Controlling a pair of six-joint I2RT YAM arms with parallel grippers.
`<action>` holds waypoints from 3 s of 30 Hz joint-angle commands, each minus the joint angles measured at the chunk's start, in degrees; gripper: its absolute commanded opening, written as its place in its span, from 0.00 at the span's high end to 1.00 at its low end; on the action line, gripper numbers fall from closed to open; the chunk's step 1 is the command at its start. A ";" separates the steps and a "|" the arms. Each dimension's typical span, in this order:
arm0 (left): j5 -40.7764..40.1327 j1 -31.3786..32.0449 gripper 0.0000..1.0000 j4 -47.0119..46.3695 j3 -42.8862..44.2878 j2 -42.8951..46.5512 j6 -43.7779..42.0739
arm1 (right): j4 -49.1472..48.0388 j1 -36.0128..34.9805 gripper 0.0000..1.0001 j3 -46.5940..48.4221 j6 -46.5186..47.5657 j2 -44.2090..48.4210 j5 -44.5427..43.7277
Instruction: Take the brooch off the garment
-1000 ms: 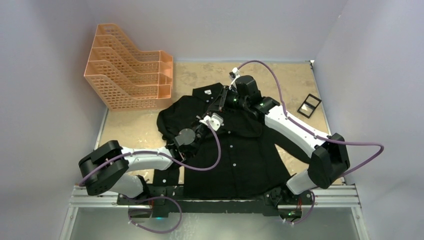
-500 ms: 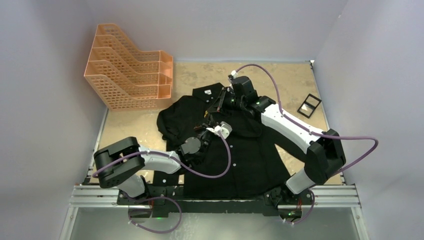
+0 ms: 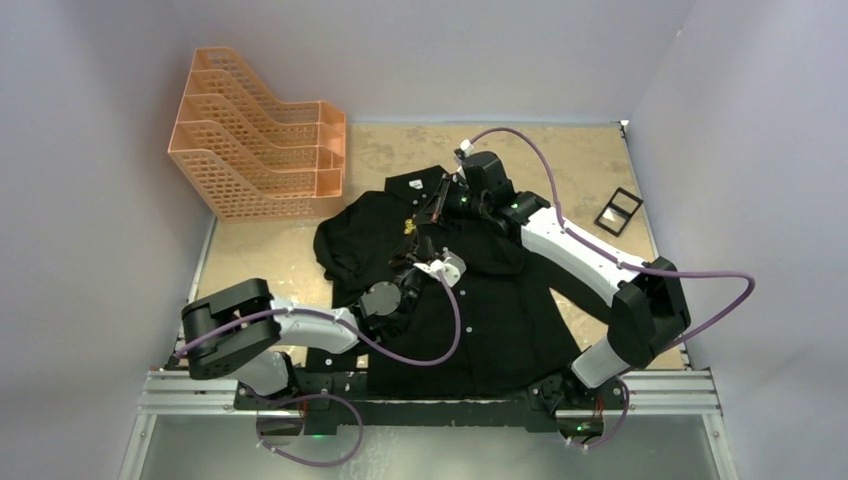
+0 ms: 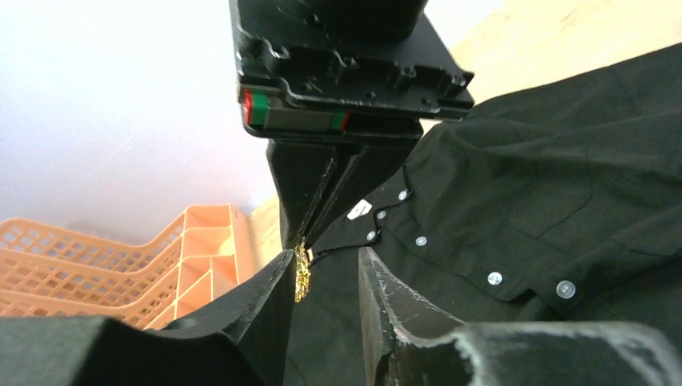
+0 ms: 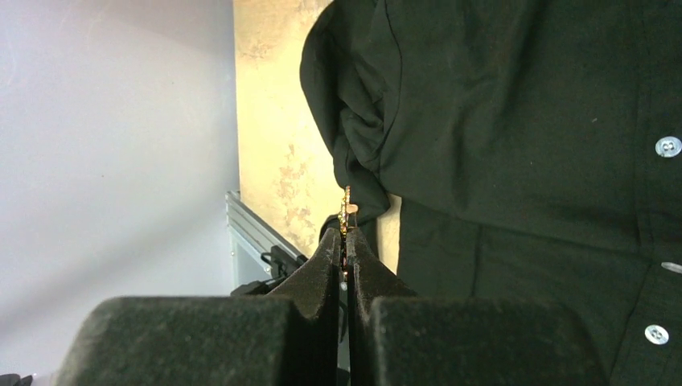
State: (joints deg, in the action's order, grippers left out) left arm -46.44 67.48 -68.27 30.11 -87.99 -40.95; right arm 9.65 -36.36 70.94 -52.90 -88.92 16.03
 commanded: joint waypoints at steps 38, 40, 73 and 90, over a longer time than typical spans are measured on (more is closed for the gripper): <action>40.16 -39.21 0.24 74.94 15.29 35.09 72.62 | -52.92 31.88 1.00 -43.94 5.70 23.04 -6.54; 41.05 -41.13 0.21 79.05 17.23 36.77 69.92 | -55.74 34.53 1.00 -46.29 5.37 24.13 -6.93; 16.42 -30.81 0.20 85.63 15.00 51.03 53.29 | -55.74 62.21 1.00 -40.63 -7.18 3.08 -18.76; 15.51 -30.25 0.20 85.51 14.73 50.98 52.45 | -60.28 65.40 1.00 -34.14 -6.90 -9.87 -10.44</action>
State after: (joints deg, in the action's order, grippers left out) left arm -30.11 36.91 18.06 45.10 -37.26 12.58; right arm -47.51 28.69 34.61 -59.83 -97.23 2.52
